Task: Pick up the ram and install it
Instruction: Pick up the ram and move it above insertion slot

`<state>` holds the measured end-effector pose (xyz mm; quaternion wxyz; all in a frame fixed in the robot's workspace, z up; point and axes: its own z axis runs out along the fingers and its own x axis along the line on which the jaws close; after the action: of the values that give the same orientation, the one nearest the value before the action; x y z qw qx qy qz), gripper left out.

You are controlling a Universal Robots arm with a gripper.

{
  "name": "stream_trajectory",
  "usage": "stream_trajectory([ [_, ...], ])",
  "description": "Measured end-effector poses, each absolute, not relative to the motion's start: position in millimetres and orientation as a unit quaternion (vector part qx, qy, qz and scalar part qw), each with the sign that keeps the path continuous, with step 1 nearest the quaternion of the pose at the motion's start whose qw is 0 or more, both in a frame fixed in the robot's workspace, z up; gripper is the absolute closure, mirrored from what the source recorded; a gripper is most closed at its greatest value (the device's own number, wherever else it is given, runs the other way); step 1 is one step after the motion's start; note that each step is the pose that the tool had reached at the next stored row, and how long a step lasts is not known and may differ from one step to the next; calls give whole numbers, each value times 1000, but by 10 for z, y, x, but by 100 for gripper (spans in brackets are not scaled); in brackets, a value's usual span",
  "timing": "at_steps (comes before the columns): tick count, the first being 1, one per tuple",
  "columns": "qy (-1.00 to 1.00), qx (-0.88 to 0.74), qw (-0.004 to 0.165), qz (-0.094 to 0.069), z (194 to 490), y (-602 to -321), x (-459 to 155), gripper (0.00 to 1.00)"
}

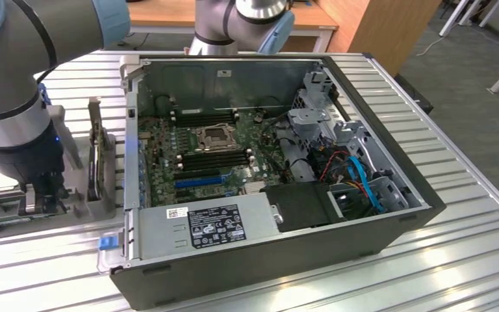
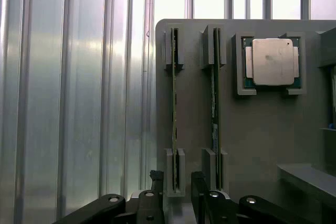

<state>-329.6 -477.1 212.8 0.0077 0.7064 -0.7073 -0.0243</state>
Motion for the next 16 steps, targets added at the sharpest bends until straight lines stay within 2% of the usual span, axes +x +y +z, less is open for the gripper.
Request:
stream_trajectory([
  [16,-707,706,8,-24,2128,-4770,-3312,65],
])
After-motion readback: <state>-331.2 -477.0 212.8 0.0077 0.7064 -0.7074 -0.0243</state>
